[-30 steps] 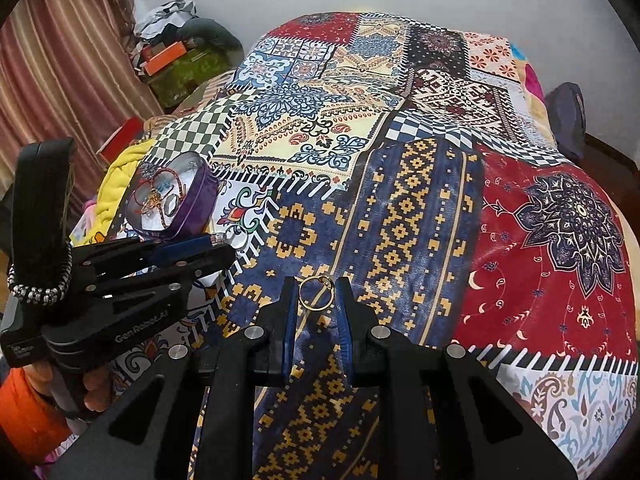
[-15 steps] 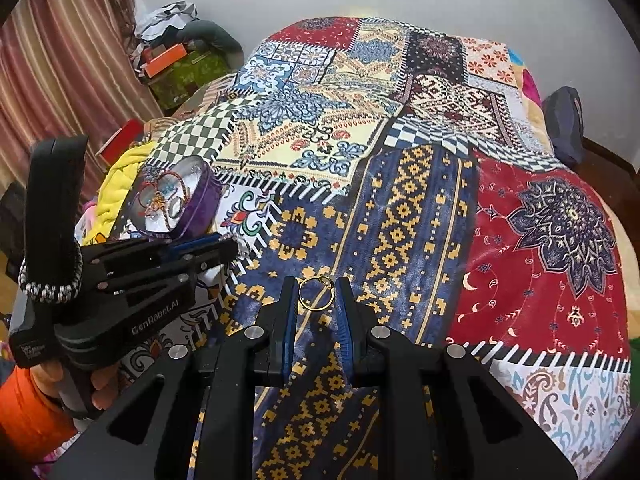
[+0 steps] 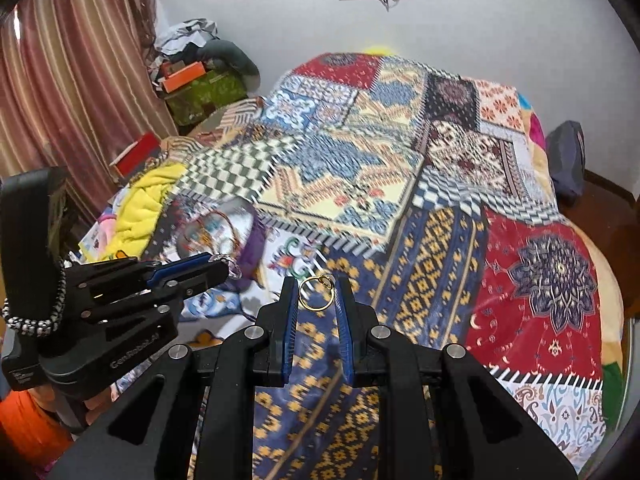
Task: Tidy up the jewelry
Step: 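Grasp a gold ring with the right tool while the left tool grasps a silver ring, then carry both rings over the heart tin and open both tools to drop them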
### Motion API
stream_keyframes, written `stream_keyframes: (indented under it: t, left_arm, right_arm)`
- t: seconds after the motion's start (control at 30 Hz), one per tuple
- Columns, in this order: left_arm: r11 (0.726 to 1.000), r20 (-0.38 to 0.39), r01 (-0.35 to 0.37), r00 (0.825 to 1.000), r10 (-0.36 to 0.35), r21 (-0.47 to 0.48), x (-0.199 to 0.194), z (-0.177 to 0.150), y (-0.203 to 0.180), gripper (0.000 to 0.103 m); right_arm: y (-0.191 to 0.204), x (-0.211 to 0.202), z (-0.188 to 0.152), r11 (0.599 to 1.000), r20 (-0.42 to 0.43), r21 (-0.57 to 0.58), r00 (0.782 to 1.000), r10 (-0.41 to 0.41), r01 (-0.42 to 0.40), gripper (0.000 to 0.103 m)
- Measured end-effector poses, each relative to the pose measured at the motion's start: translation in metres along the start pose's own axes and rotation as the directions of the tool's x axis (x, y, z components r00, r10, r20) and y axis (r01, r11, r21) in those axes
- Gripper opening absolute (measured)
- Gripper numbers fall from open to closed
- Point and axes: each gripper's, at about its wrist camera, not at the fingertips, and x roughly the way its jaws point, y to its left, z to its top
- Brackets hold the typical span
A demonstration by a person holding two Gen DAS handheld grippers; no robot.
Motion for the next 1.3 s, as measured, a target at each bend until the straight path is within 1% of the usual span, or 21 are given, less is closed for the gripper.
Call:
stream_keyframes:
  t: [0.23, 0.5, 0.67, 0.83, 1.3]
  left_arm:
    - [1.000, 0.082, -0.031, 0.996, 0.031, -0.001, -0.036, 0.010, 0.019, 0.010]
    - [0.997, 0.127, -0.070, 0.989, 0.072, -0.017, -0.052, 0.016, 0.047, 0.010]
    - [0.996, 0.114, -0.086, 0.989, 0.090, -0.038, -0.045, 0.016, 0.069, 0.010]
    - [0.996, 0.087, -0.072, 0.993, 0.076, -0.052, -0.031, 0.011, 0.081, 0.010]
    - [0.999, 0.020, -0.033, 0.999, 0.033, 0.000, 0.009, 0.003, 0.080, 0.010]
  right_arm:
    - [0.024, -0.005, 0.015, 0.999, 0.042, -0.028, 0.999, 0.025, -0.024, 0.017]
    - [0.045, 0.007, 0.030, 0.997, 0.063, -0.051, 0.996, 0.067, -0.064, 0.017]
    - [0.057, 0.023, 0.034, 0.993, 0.040, -0.073, 0.995, 0.091, -0.087, 0.017]
    - [0.067, 0.047, 0.036, 0.989, -0.001, -0.108, 0.995, 0.101, -0.101, 0.017]
    - [0.073, 0.092, 0.045, 0.984, -0.071, -0.125, 0.990, 0.120, -0.128, 0.017]
